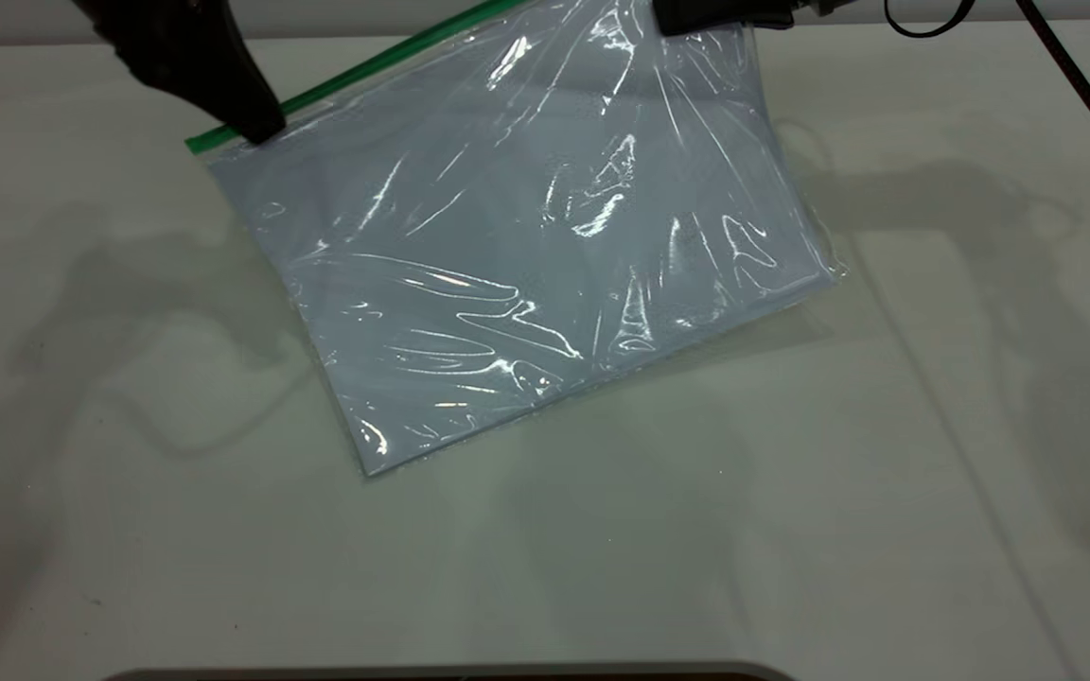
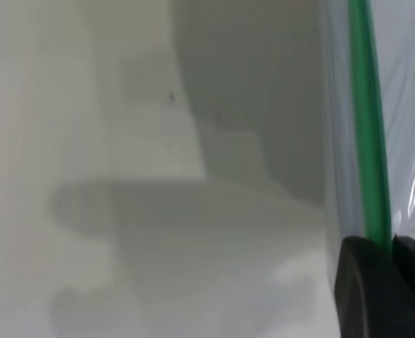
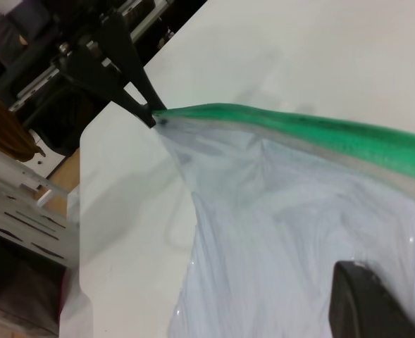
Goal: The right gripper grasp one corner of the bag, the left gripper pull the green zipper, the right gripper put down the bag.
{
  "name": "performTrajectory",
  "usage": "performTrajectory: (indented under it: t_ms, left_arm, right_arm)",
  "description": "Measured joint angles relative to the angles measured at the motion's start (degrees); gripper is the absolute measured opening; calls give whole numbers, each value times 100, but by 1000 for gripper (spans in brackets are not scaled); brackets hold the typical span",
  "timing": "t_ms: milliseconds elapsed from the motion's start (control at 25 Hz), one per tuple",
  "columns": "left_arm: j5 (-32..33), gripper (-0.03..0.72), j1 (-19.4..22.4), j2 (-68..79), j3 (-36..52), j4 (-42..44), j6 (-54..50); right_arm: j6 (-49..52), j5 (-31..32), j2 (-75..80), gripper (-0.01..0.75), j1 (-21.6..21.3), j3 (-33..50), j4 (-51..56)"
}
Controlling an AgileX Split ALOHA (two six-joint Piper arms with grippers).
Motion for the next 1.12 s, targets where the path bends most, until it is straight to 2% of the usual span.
performTrajectory:
  t_ms: [360, 520, 640, 920, 1000, 1120]
  left_arm:
    - [117, 56, 5, 0, 0, 125, -136]
    - [175, 94, 13, 0, 0, 249, -347]
    - [269, 174, 54, 0, 0, 397, -503]
    - [93, 460, 60, -21, 0, 425, -1581]
    - [-68, 522, 60, -107, 0, 432, -1951]
    - [-200, 559, 60, -369, 0, 609, -2601]
  right_arm:
    - [211, -37, 0, 46, -54, 0, -95]
    - [468, -159, 0, 93, -80, 0, -371]
    - [669, -380, 0, 207, -133, 0, -612]
    - [1482, -664, 0, 544, -180, -195, -1251]
    - [1904, -706, 0, 595, -180, -496, -1762]
    - [2685, -650, 0, 610, -180, -1182, -2731]
